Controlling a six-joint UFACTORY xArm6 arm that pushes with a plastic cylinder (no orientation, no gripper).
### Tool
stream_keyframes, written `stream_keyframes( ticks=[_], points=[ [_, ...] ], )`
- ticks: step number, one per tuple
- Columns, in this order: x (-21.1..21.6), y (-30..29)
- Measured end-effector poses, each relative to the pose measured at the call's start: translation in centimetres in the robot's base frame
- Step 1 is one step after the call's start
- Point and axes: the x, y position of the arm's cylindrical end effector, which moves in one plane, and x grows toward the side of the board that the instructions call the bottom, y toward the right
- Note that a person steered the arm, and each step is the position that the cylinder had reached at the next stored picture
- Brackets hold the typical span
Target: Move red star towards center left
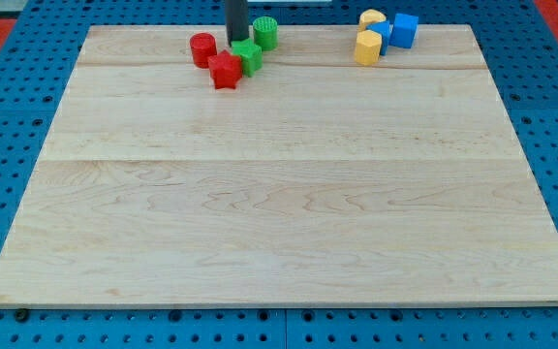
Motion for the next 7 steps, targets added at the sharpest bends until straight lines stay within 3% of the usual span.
stream_keyframes(
  ticks=[1, 2, 4, 5, 6, 7],
  points=[
    [3.4, -5.6],
    [5.3, -2.6],
    [2.0, -1.3],
    [4.3, 4.9],
    [10.8, 6.3],
    [11.6, 2.5]
  ],
)
